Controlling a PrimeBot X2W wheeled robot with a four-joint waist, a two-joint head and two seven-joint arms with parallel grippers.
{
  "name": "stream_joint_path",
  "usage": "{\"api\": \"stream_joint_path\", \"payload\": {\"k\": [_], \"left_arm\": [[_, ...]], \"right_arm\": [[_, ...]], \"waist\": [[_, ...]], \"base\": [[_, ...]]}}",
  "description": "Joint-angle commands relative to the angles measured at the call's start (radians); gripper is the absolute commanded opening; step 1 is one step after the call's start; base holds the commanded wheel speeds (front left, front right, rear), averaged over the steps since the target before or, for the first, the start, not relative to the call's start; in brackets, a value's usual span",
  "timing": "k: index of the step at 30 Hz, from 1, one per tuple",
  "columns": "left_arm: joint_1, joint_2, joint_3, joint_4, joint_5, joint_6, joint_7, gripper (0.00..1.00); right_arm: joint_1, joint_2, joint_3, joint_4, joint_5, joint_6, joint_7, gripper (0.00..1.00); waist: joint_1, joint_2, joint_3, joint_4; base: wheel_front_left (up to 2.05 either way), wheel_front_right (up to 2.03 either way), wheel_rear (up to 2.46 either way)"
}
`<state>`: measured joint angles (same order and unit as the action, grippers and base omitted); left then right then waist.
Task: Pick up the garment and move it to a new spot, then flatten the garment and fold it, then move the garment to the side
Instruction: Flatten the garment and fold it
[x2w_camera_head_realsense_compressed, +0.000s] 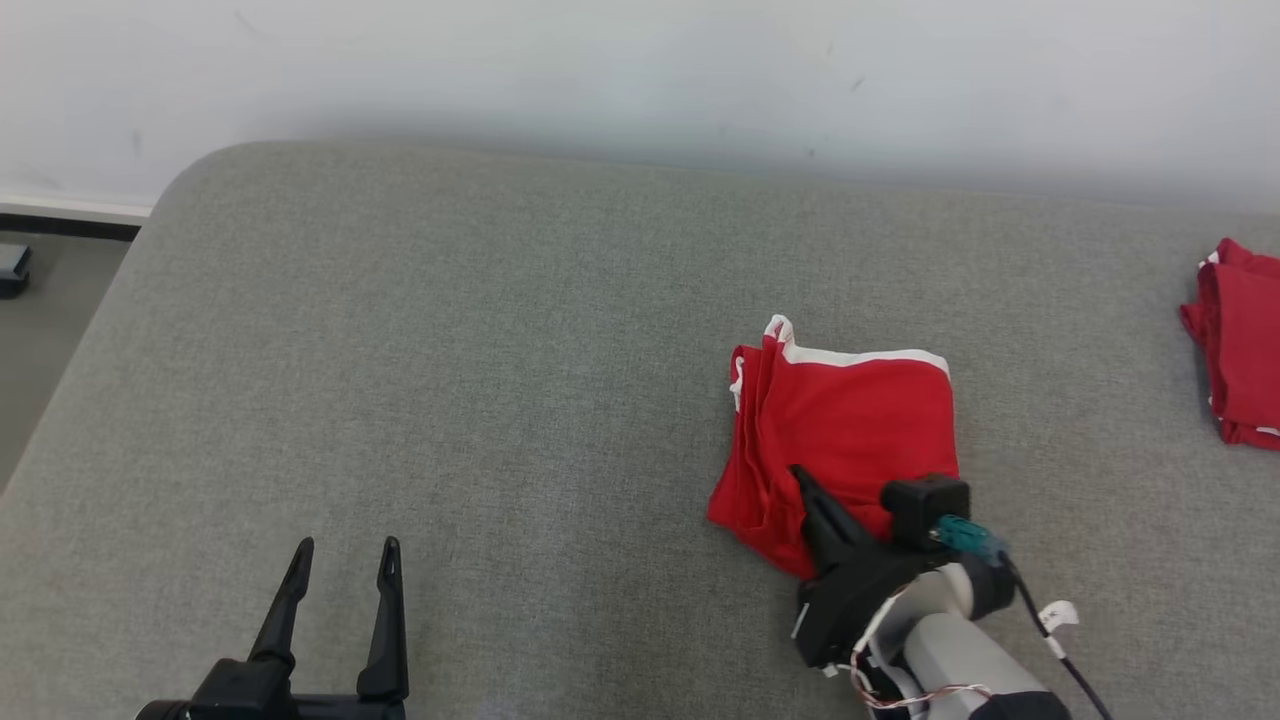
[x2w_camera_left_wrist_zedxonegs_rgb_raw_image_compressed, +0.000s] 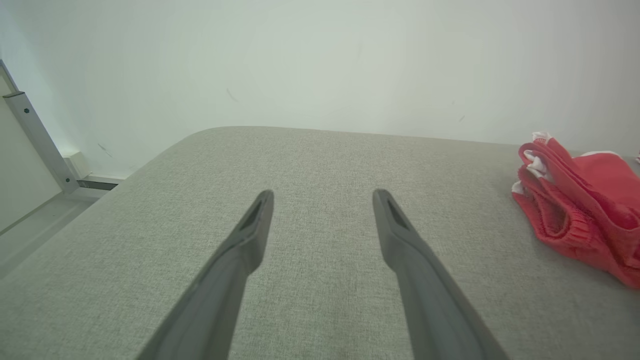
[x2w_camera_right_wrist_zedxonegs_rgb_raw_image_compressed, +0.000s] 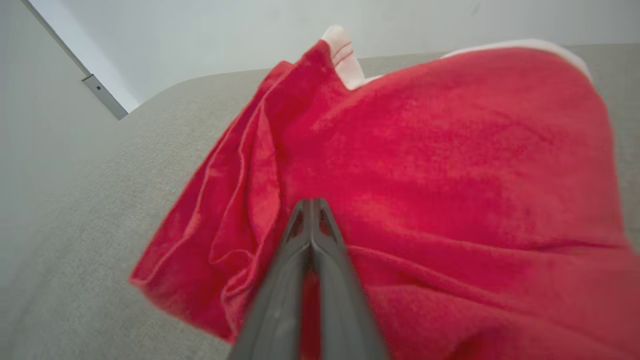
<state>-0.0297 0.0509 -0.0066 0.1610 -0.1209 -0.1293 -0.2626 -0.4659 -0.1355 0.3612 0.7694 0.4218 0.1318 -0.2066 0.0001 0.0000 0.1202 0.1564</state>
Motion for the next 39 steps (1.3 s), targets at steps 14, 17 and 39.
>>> {"api": "stream_joint_path", "payload": {"k": [14,17,39], "left_arm": [[-0.013,-0.001,-0.006,-0.002,-0.016,0.005,-0.003,1.0],[-0.011,-0.001,-0.004,-0.004,-0.015,0.007,-0.003,1.0],[0.039,0.002,0.05,-0.016,0.037,0.005,-0.003,1.0]], "right_arm": [[-0.048,0.079,0.147,0.082,0.094,-0.003,-0.055,0.0],[-0.056,0.083,0.162,0.085,0.112,-0.003,-0.058,0.0],[0.212,-0.032,-0.234,-0.422,-0.043,-0.003,-0.059,0.0]], "waist": [[-0.0001,0.0,0.008,0.02],[-0.0001,0.0,0.006,0.016],[-0.0001,0.0,-0.067,-0.119]], "base": [[0.0,0.0,0.0],[0.0,0.0,0.0],[0.0,0.0,0.0]]}}
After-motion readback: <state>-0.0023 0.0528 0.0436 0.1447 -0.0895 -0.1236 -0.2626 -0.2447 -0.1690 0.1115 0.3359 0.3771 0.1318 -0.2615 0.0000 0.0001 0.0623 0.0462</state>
